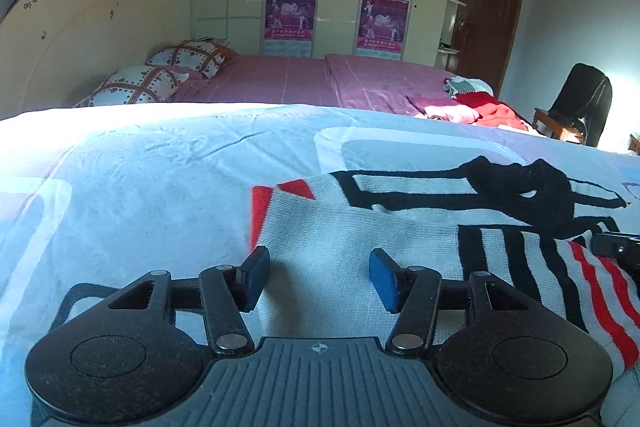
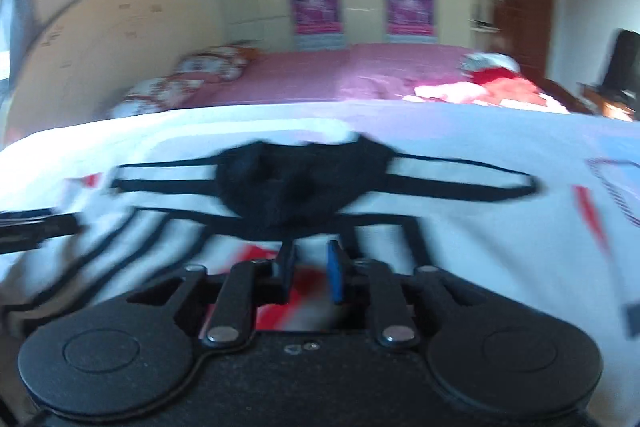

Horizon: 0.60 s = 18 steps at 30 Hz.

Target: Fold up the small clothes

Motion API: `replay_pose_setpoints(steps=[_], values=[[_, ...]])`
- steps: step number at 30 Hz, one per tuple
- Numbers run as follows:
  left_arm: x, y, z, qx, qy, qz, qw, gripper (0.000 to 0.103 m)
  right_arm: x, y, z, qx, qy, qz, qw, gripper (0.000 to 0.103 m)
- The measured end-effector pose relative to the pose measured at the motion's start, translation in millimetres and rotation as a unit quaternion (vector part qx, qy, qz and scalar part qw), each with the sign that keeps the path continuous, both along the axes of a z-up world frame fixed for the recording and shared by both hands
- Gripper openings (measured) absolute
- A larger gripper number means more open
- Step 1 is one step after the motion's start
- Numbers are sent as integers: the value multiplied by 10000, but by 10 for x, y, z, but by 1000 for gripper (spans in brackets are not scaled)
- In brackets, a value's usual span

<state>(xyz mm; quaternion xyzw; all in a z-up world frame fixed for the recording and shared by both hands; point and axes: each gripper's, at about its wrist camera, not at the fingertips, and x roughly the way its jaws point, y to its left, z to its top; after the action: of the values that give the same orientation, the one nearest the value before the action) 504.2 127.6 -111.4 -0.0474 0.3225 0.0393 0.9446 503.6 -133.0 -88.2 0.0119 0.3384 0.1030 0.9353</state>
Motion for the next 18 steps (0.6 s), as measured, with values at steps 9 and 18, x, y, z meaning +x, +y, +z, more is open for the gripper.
replay_pose_setpoints(steps=[9,18], values=[[-620,-185,93,40,-291,104,9995,72,-463,-265,165,497,-264,694,9960,21],[-780,-6,53,34,98,581,9983,78,-734,-683,136,-105,-223,-71,9997,22]])
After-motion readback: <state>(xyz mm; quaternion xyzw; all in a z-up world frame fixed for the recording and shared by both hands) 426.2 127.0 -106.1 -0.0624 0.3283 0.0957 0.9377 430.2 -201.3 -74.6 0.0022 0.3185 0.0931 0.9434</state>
